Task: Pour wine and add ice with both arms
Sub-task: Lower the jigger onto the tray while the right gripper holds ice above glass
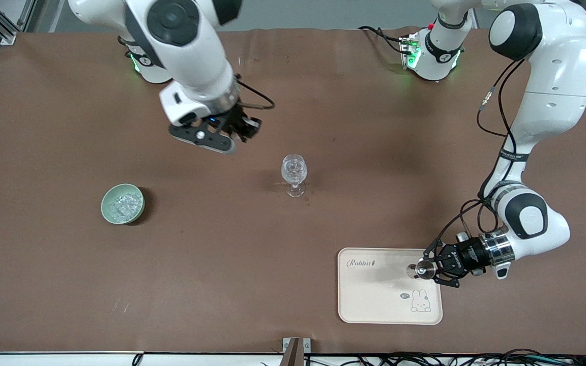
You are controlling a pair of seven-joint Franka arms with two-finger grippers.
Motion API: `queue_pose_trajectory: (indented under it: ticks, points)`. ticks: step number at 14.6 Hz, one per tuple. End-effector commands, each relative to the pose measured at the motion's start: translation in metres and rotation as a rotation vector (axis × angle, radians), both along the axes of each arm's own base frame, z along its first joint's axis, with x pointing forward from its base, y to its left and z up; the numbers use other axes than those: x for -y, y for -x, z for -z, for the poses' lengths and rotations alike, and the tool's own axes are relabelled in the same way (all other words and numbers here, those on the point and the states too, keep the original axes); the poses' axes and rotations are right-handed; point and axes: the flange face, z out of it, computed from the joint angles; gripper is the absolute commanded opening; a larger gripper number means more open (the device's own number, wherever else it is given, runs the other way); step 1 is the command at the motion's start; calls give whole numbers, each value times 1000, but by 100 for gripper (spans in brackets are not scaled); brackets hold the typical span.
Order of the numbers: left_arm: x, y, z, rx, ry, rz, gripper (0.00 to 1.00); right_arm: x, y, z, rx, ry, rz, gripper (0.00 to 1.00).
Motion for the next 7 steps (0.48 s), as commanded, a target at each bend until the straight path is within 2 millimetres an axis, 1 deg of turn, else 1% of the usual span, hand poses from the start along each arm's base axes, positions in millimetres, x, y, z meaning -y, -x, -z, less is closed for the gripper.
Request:
queue_pose_trajectory:
  ticks: [1,2,3,4,5,6,7]
  points:
    - [-15,-2,33,30,34,-46,0,-47,-9,31,5,-12,80,0]
    - [-15,0,46,39,57,-65,1,-59,-11,45,2,-5,77,0]
    - [-16,2,59,40,78,-85,1,-66,-12,55,-3,2,78,0]
    - [-20,3,67,42,90,-104,1,-71,-10,61,-10,8,94,0]
    - [-20,4,72,35,94,-107,1,-78,-3,67,-22,18,95,0]
    - [-20,5,73,34,94,-107,1,-85,3,73,-26,23,88,0]
    - [-20,6,77,29,94,-108,3,-90,4,92,-42,44,83,0]
